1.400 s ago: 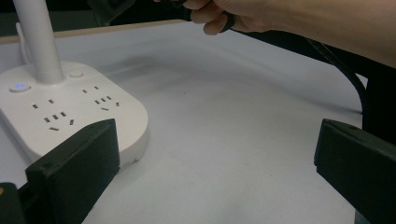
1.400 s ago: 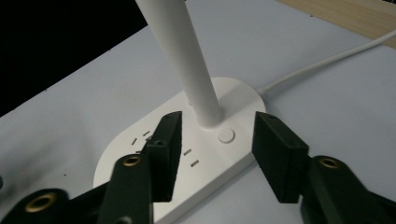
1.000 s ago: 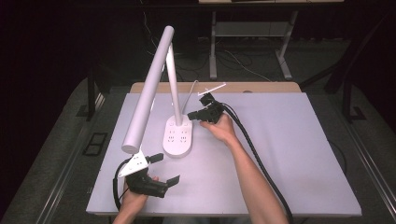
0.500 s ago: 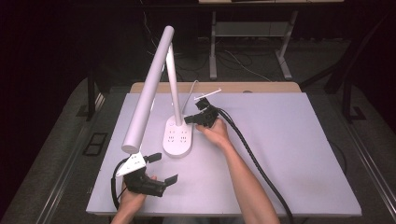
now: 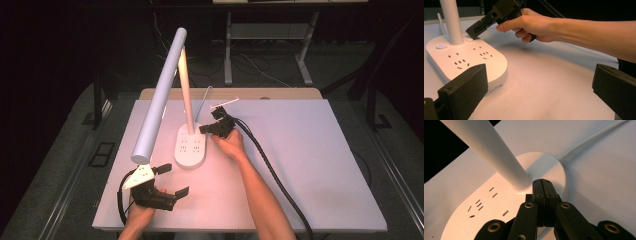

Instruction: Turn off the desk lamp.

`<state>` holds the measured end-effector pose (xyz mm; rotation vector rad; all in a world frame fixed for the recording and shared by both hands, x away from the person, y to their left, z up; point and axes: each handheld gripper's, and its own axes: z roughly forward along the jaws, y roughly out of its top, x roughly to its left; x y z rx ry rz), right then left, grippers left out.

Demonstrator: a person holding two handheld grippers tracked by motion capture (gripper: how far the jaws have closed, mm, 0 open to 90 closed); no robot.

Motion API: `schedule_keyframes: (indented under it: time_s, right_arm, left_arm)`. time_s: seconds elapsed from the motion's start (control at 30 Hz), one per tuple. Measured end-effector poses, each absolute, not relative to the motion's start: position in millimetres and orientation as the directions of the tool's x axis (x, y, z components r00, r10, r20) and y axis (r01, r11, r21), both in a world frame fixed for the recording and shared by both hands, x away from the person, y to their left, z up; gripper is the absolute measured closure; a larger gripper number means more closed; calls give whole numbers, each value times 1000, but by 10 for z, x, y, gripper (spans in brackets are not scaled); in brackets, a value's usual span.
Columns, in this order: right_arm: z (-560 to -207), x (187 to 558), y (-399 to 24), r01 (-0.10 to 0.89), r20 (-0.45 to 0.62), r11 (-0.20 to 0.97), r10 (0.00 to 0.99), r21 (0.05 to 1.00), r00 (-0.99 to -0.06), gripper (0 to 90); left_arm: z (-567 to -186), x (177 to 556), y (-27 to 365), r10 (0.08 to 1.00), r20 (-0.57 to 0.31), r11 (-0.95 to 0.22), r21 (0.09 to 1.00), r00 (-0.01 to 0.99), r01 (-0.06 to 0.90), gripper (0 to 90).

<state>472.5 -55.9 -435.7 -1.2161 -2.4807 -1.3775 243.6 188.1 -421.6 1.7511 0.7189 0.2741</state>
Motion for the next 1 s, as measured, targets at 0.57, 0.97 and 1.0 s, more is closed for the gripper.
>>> schedule_keyframes:
  time_s: [0.57,0.97,1.0]
  right_arm:
    - [-4357,4723,-530,659,416,276,593,700,-690,900]
    - [-4358,4689,-513,647,397,289,595,706,-699,900]
    - [-4360,4691,-512,648,400,283,595,707,-697,900]
  left_arm:
    - [-4219,2447,1886,594,-180,-147,934,784,325,0]
    - [-4221,2452,1892,597,-179,-147,934,782,326,0]
    - [-4221,2452,1893,596,-179,-148,934,783,326,0]
